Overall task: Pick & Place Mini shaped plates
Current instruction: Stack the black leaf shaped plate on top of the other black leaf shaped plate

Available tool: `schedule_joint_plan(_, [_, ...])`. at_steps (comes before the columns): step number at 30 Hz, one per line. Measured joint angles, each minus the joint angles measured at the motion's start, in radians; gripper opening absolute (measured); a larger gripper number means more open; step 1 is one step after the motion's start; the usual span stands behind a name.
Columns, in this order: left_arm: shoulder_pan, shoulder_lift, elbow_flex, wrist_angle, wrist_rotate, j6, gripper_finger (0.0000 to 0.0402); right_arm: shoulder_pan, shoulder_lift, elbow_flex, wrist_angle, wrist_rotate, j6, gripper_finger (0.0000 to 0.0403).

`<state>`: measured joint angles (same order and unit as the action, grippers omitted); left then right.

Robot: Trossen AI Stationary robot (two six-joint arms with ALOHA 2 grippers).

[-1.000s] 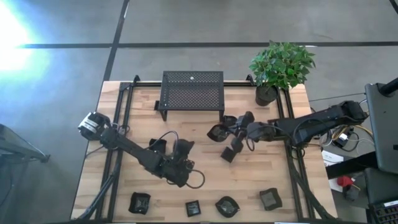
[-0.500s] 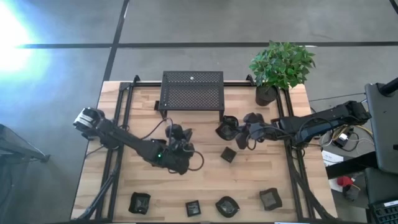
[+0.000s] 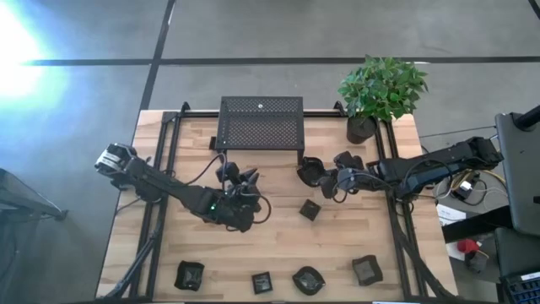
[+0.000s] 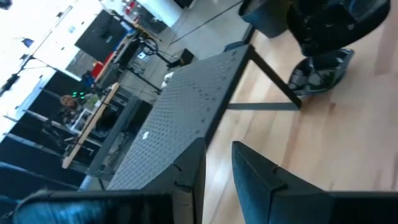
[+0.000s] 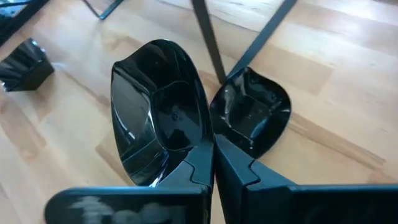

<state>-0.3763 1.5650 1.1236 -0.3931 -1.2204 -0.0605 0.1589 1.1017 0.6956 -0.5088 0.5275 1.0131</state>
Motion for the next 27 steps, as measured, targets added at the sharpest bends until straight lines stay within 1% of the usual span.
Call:
schedule_joint_plan(2, [0.000, 0.000, 0.000, 0.000, -0.022, 0.000, 0.0078, 0.000, 0.000, 0.000, -0.014, 0.016, 0.009, 0.0008])
schedule_joint_plan(5, [0.000, 0.000, 0.000, 0.000, -0.025, -0.001, 0.0078, 0.000, -0.001, 0.000, -0.019, 0.024, 0.014, 0.0008])
schedule_joint_plan(8, [0.000, 0.000, 0.000, 0.000, -0.025, 0.000, 0.0078, 0.000, -0.001, 0.000, -0.023, 0.026, 0.065, 0.0008])
schedule_joint_plan(11, [0.000, 0.000, 0.000, 0.000, -0.026, 0.006, 0.0078, 0.000, 0.005, 0.000, -0.059, 0.058, 0.157, 0.0008])
schedule_joint_plan(17, [0.002, 0.000, 0.000, 0.000, -0.027, 0.007, 0.0078, 0.000, 0.023, 0.000, -0.180, 0.100, 0.455, 0.0008])
schedule_joint_plan(22, [0.002, 0.000, 0.000, 0.000, -0.027, 0.007, 0.0078, -0.001, 0.053, -0.002, -0.227, 0.126, 0.607, 0.0008])
schedule_joint_plan(27, [0.002, 0.000, 0.000, 0.000, -0.027, 0.007, 0.0078, -0.018, 0.109, -0.003, -0.213, 0.139, 0.665, 0.0008])
